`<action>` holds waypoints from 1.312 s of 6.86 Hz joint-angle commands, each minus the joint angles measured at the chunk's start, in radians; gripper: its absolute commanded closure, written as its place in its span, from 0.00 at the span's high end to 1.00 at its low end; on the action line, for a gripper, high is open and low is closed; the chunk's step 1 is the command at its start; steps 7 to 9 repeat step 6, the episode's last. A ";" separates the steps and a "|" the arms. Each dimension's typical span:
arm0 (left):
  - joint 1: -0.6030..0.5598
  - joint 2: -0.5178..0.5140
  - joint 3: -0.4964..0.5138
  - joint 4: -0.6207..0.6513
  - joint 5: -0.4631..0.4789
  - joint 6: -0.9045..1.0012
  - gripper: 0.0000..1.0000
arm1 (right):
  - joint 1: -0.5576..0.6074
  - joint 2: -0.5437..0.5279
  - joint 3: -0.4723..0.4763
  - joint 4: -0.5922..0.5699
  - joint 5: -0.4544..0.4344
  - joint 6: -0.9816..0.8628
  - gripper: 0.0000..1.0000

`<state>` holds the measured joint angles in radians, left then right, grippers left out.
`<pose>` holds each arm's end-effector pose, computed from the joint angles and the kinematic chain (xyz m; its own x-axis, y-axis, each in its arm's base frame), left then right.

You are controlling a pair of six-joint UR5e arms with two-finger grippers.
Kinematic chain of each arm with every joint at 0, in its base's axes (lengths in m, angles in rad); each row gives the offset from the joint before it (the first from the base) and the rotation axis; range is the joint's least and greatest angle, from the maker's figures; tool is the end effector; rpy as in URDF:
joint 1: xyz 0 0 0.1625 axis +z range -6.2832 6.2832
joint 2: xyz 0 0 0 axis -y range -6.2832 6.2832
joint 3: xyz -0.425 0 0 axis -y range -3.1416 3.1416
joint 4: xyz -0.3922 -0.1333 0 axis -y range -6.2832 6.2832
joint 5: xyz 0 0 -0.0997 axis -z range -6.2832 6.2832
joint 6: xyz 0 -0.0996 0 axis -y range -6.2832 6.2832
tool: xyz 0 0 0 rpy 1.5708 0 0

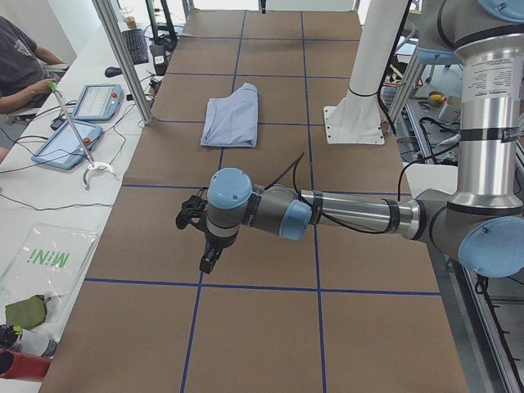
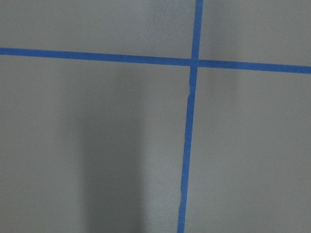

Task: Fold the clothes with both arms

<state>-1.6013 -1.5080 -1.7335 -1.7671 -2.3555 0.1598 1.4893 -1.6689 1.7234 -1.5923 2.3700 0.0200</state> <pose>-0.0775 -0.4774 0.5858 0.7091 0.3344 -0.6208 -0.0847 0.9145 0.3957 0.0249 -0.4555 0.6302 0.6945 -0.0604 0.7169 0.0675 0.9975 0.0187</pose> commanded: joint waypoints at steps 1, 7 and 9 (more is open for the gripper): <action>0.001 0.000 -0.001 -0.002 -0.001 0.001 0.99 | -0.001 0.000 0.001 0.000 0.000 0.000 1.00; 0.001 -0.003 -0.003 0.000 0.012 0.000 0.99 | -0.001 0.000 0.002 0.000 0.002 0.000 1.00; 0.001 -0.003 -0.003 0.000 0.012 0.000 0.99 | -0.001 0.000 0.002 0.000 0.002 0.000 1.00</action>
